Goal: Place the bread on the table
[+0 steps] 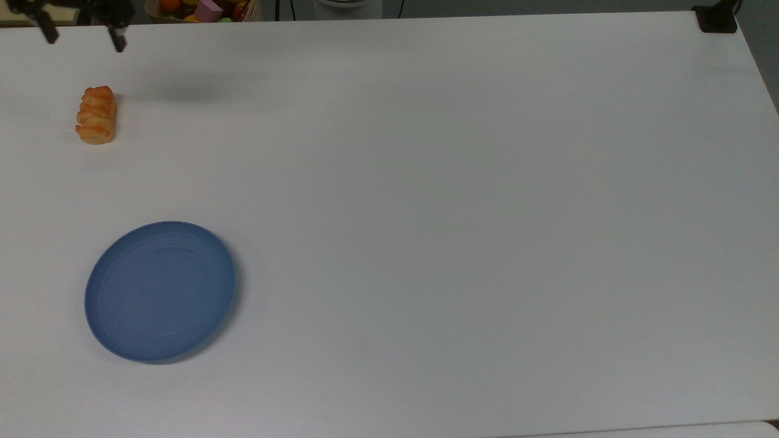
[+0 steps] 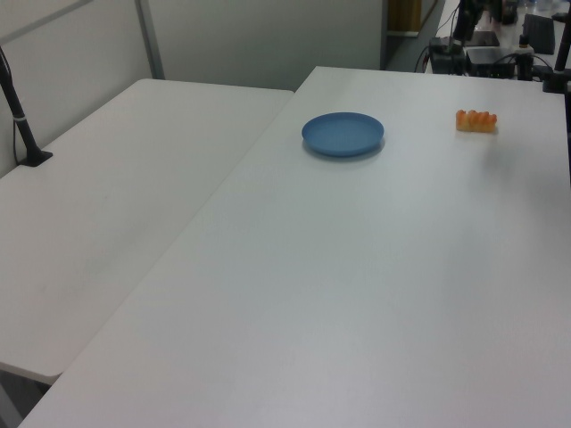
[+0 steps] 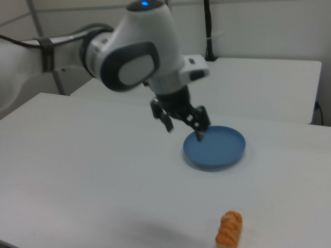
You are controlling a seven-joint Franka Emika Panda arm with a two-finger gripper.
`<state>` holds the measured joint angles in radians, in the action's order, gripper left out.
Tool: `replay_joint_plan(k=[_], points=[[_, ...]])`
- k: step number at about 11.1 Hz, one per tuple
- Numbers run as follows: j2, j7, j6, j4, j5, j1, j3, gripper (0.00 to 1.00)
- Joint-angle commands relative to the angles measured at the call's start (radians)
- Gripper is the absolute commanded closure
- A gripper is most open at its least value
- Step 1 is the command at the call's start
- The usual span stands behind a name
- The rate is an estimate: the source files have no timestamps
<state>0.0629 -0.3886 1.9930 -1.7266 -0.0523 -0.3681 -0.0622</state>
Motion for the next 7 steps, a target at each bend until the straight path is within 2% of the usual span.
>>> replay_joint_plan(k=[1, 2, 4, 7], points=[[-0.057, 0.239, -0.098, 0.048, -0.078, 0.101, 0.018, 0.0], [-0.061, 0.34, -0.161, 0.083, -0.084, 0.135, 0.022, 0.0], [-0.093, 0.44, -0.236, 0.098, -0.083, 0.23, 0.035, 0.0], [-0.13, 0.506, -0.328, 0.087, -0.074, 0.32, 0.129, 0.0]])
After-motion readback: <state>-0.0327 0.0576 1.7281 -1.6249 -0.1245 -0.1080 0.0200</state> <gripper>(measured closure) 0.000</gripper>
